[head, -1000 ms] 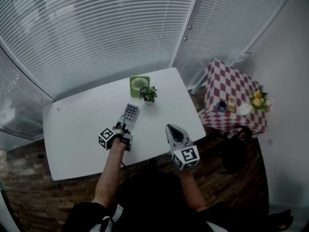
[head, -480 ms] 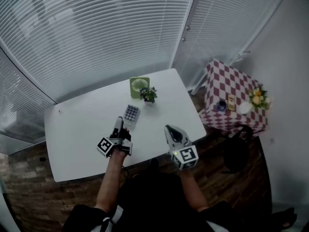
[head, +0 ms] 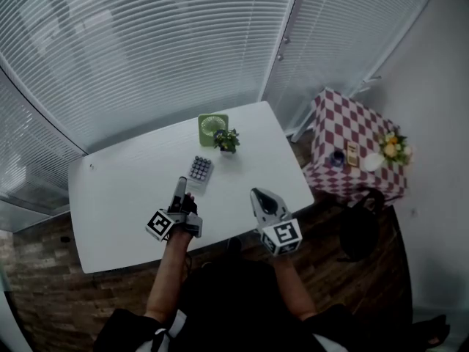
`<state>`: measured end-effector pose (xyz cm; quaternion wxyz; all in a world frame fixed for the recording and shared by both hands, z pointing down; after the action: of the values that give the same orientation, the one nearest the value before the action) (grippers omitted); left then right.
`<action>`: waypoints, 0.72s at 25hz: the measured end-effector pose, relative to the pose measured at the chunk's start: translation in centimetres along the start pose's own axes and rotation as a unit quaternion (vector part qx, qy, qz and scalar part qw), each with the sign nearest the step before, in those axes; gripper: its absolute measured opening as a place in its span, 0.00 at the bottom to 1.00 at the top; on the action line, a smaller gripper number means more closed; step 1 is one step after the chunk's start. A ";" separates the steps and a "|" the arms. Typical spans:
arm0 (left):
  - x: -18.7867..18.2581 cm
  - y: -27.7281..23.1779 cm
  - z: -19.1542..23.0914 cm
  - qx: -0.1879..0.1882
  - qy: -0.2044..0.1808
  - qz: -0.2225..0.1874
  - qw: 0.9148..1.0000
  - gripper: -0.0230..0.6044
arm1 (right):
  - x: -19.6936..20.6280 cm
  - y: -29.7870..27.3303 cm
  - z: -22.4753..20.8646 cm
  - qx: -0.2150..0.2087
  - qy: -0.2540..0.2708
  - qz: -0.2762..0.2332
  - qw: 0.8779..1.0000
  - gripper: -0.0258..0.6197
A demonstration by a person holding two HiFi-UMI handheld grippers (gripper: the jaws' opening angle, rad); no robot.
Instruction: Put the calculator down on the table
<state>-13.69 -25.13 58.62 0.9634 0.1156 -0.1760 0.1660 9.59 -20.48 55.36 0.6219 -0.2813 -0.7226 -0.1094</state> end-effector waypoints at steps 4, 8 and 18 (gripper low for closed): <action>-0.4 0.3 0.0 -0.027 -0.149 0.037 0.988 0.51 | 0.1 -0.1 0.3 -0.003 -0.007 0.009 1.000 0.05; -0.5 0.5 -1.2 -0.038 -0.291 0.067 0.954 0.51 | -0.2 0.0 0.3 -0.003 -0.008 0.000 1.000 0.05; -0.8 0.3 -7.5 -0.023 -0.562 0.078 0.823 0.51 | 0.1 -0.1 0.1 0.003 -0.003 -0.001 1.000 0.05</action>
<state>-12.26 -22.95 51.59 0.6841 0.1524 -0.6988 0.1433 9.45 -20.52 55.44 0.6205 -0.2792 -0.7250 -0.1066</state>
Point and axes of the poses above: the fingertips, and each gripper's own axes: y backward along the fingers, z to its left, x out of its underside, the point moved 2 cm from there along y, backward along the fingers, and after that the axes turned 10 degrees about -y, right-handed, at the moved point
